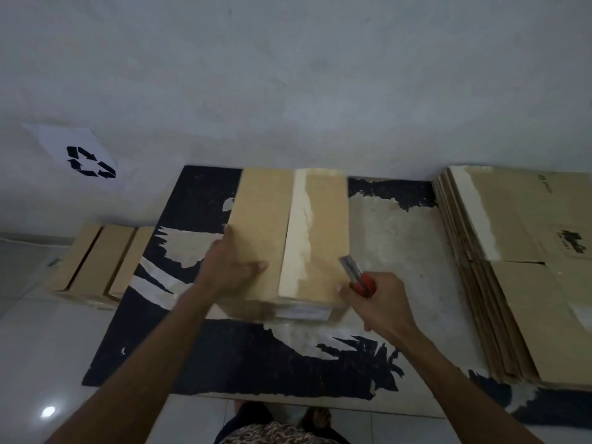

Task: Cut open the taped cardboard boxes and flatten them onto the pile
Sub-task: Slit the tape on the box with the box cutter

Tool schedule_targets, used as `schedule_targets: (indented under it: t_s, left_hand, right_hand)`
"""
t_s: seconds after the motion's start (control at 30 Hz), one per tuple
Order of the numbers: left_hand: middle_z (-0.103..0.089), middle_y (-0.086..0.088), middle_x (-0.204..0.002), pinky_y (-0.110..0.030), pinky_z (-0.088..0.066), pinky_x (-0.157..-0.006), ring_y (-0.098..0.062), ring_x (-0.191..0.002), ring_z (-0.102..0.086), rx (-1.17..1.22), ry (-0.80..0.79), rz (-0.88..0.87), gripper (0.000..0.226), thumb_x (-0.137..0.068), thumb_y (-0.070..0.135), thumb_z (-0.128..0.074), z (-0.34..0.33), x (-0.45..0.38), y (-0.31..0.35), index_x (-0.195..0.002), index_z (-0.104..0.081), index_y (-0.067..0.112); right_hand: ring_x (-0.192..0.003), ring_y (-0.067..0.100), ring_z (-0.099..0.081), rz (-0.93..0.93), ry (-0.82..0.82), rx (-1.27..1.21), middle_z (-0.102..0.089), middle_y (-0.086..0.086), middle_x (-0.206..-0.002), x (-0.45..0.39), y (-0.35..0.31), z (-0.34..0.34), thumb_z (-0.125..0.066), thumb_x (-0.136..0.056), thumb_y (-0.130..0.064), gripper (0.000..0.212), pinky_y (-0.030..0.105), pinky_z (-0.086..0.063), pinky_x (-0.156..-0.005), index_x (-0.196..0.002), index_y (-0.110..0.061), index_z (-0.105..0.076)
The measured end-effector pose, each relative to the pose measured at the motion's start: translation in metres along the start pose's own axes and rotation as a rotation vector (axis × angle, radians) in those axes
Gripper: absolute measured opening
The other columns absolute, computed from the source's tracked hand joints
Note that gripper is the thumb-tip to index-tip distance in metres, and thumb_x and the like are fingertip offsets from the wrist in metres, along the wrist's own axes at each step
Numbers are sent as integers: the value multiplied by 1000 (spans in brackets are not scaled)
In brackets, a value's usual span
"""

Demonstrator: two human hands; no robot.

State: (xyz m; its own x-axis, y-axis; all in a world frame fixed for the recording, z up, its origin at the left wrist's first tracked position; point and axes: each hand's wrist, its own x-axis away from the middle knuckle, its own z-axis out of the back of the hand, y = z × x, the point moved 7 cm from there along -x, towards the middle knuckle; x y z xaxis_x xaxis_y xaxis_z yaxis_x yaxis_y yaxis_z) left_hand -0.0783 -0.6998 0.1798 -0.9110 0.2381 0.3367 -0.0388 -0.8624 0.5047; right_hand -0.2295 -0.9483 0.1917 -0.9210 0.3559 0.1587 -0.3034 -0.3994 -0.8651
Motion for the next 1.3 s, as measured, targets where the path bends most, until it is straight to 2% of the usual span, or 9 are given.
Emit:
schedule_targets:
  t_s: [0.1, 0.23, 0.4, 0.53, 0.73, 0.87, 1.17, 1.23, 1.3]
  left_hand:
    - [-33, -5, -154, -53, -33, -113, -33, -139, -36, -7, -324, -131, 111, -73, 45, -81, 12, -15, 9, -157, -11, 25]
    - [-17, -2, -163, -46, -15, -120, -30, -150, -16, -383, -509, -350, 106, -83, 29, -78, 7, -35, 45, -158, -3, 32]
    - [-39, -5, -156, -57, -14, -120, -30, -146, -30, -376, -112, -357, 100, -77, 28, -84, 36, -66, 73, -156, -23, 32]
    - [-58, -11, -134, -53, -46, -100, -36, -125, -52, -183, 321, -94, 83, -79, 52, -77, 56, -56, 44, -146, -39, 20]
    - [-13, -24, -154, -60, -39, -101, -54, -132, -32, -242, 46, 212, 106, -76, 89, -34, 2, -3, -10, -155, -11, 23]
    - [10, -22, -155, -56, -36, -111, -52, -135, -32, 26, 19, 224, 126, -68, 67, -77, -1, 5, -11, -154, 2, 20]
    - [-56, -9, -134, -44, -44, -106, -27, -118, -57, 194, 222, -245, 56, -81, 38, -78, 21, -35, 37, -126, -61, 9]
    - [-61, -6, -121, -35, -39, -106, -24, -117, -58, -35, 208, -359, 35, -92, 38, -64, 23, -26, 52, -109, -68, 8]
    - [-57, -4, -126, -40, -27, -113, -26, -129, -46, -380, 100, -417, 63, -99, 60, -24, 13, -4, 68, -119, -64, 16]
  right_hand:
    - [-36, 18, -50, -120, -233, -65, -67, 6, -58, 22, 8, -9, -78, -84, -29, 34, 30, -46, -39, -68, -1, -70]
    - [-53, 10, -59, -98, 314, 170, -59, -6, -61, 17, 2, 46, -82, -78, -37, 33, 27, -51, -51, -69, -21, -55]
    - [-77, 17, -64, -276, 244, 517, -62, -4, -90, -21, 28, 88, -73, -68, -71, 65, 36, -58, -69, -105, -21, -55]
    - [-49, 18, -65, -401, 118, 126, -69, 5, -69, -6, 43, 57, -75, -81, -49, 39, 30, -56, -49, -83, -11, -66]
    - [-52, 16, -65, -369, 289, -16, -67, 3, -63, 21, 27, 18, -72, -88, -35, 24, 28, -55, -52, -77, -14, -68]
    - [-39, 18, -58, -365, 73, -156, -67, 6, -58, 38, 18, -7, -69, -91, -29, 23, 27, -49, -42, -81, -8, -68]
    - [-45, 9, -56, -199, -396, -62, -65, 6, -68, 56, -8, -49, -70, -90, -28, 17, 27, -47, -43, -90, -12, -65]
    - [-51, 7, -54, -128, -315, 69, -61, 6, -64, 50, -4, -38, -65, -92, -41, 25, 28, -46, -49, -82, -18, -64]
    - [-53, 4, -53, -23, -239, 273, -57, -4, -60, 46, -1, -25, -47, -94, -59, 39, 24, -42, -55, -77, -27, -60]
